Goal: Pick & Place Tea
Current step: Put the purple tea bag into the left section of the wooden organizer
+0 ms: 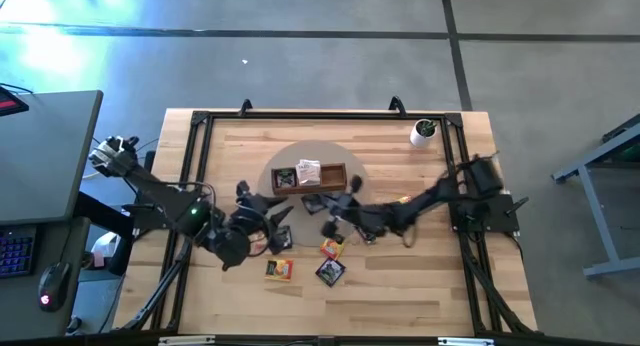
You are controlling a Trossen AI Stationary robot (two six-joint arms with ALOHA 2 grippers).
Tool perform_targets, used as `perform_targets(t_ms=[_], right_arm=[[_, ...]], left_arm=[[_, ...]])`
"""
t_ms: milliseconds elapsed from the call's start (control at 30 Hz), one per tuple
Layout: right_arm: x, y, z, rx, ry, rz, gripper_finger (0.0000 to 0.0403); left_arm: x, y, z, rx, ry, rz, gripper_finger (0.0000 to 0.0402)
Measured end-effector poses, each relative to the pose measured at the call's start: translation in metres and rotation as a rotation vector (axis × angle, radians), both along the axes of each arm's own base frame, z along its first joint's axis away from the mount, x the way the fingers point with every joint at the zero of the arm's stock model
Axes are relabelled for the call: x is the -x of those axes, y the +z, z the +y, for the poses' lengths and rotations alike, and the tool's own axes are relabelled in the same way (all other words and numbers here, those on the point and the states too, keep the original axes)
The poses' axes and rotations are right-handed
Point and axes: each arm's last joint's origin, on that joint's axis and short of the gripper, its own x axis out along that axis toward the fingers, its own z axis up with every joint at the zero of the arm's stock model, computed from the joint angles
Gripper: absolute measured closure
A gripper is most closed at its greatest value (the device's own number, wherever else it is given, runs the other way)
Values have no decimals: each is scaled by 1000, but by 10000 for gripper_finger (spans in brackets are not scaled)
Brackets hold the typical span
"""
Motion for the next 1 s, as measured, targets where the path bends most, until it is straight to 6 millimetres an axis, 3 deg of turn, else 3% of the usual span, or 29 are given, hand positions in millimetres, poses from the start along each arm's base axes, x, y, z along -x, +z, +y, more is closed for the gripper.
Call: perform_targets(t_ms=[233, 400, 500, 700, 867, 1000], right_arm=[[-91, 10, -22, 28, -127, -23, 403], [-132, -5, -40, 78, -277, 93, 403], [-142, -15, -48, 87, -356, 144, 403], [-142, -18, -51, 104, -461, 167, 403], [-144, -18, -55, 64, -393, 140, 402], [-147, -22, -69, -51, -279, 106, 395]], left_arm=[[2, -1, 0, -47, 8, 24, 283], [2, -4, -1, -34, -19, 40, 283], [1, -9, -3, -13, -55, 66, 283], [3, -15, -4, 49, -93, 93, 283], [9, -17, -11, 79, -97, 80, 283], [12, -15, -17, 76, -97, 49, 283]])
